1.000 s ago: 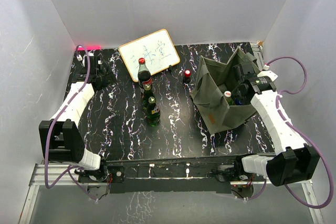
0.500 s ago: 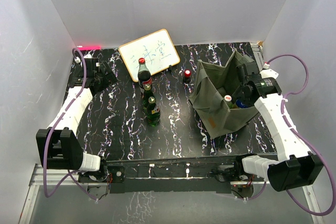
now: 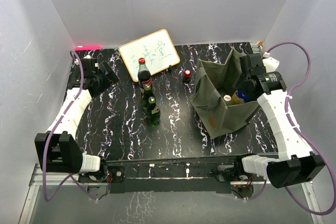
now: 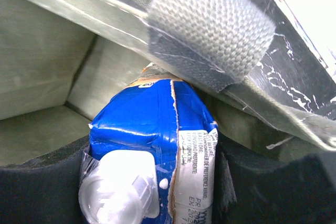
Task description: Take the beverage out of the canvas bag
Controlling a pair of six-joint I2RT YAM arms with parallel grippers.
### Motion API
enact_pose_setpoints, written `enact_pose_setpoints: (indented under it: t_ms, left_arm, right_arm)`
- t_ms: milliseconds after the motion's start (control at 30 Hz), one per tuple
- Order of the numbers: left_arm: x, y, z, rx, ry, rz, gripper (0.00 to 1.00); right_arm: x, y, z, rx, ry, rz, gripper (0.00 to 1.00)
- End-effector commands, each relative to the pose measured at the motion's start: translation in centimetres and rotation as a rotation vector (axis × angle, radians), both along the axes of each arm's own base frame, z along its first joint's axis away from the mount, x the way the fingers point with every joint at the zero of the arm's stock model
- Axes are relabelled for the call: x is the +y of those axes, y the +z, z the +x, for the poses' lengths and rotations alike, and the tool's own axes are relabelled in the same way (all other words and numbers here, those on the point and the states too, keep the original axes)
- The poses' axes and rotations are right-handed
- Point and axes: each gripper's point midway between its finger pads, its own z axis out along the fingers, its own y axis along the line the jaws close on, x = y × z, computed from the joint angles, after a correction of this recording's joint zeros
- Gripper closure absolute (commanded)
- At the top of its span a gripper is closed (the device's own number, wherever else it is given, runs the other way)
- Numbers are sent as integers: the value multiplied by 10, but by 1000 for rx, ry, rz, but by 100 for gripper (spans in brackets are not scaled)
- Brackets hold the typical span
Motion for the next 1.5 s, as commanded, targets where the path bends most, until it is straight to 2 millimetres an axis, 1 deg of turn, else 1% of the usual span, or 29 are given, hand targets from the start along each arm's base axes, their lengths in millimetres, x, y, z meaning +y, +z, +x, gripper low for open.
enact_pose_setpoints:
  t_ms: [0,133,400,567,667,767,967,1200,1333,1467]
  left_arm:
    - [-6,38,-7,-53,-9,-49,6]
    - [-11,44,-12,-70,8,-102,7]
    - [-36,59,-7,-87,-6,-267,9]
    - [-52,62,-7,-89,-50,-355,10]
    - [-55,65,-13,-100,-63,-373,10]
    - [-59,60,-20,-90,-71,-391,11]
    - [-70,60,-23,-103,-80,-435,11]
    - [-73,60,-28,-98,-93,-415,11]
    - [-74,60,-29,-94,-96,-413,11]
    - [-76,60,-28,-88,-102,-404,12]
  right_arm:
    - [-5,122,42,-442,-31,13,65]
    - [-3,144,36,-482,-15,29,65]
    - [-7,194,21,-593,-5,25,65]
    - [0,217,13,-665,30,67,66]
    - [4,227,8,-713,46,100,66]
    - [6,237,0,-757,38,138,66]
    - [7,273,-13,-871,32,190,67]
    - [17,314,-26,-1008,56,309,67]
    - [25,337,-36,-1087,109,343,67]
    - [33,350,-46,-1140,171,366,67]
